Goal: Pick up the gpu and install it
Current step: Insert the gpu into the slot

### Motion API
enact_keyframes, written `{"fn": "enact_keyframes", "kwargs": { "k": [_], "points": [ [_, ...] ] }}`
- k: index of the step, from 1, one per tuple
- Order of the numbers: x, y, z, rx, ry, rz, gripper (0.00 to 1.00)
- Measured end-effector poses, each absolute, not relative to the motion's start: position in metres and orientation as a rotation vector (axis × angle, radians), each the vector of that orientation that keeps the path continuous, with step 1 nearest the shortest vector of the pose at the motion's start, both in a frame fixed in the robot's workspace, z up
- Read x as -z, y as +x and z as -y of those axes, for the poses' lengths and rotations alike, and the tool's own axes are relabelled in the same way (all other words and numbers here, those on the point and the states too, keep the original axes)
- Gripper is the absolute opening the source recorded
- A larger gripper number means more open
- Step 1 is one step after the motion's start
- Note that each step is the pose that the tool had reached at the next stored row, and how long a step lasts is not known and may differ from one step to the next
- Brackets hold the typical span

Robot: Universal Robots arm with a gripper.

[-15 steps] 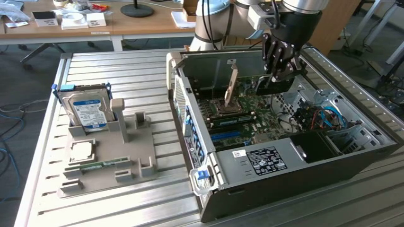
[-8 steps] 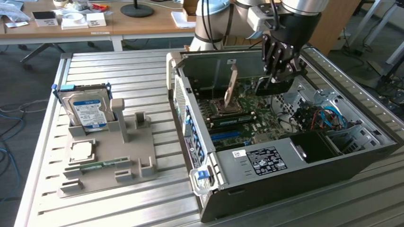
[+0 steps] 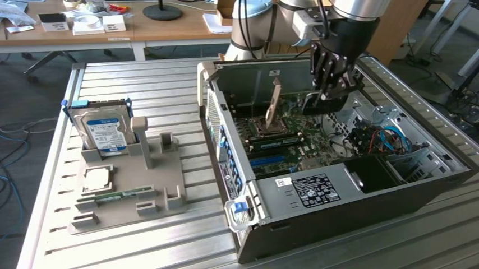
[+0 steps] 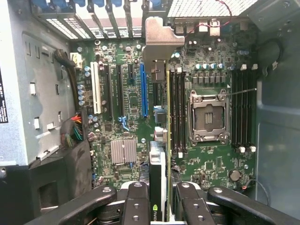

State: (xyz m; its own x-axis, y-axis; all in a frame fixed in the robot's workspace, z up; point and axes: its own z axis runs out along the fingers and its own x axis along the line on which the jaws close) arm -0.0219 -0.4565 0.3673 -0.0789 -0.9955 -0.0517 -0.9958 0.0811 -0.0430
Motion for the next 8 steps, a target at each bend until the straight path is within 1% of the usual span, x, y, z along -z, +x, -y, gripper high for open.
{"fn": "enact_keyframes", "kwargs": {
  "k": [8],
  "points": [
    [-0.3662,-0.0222,0.4566,-0.005,-2.068,-2.275,0.27]
  ]
}}
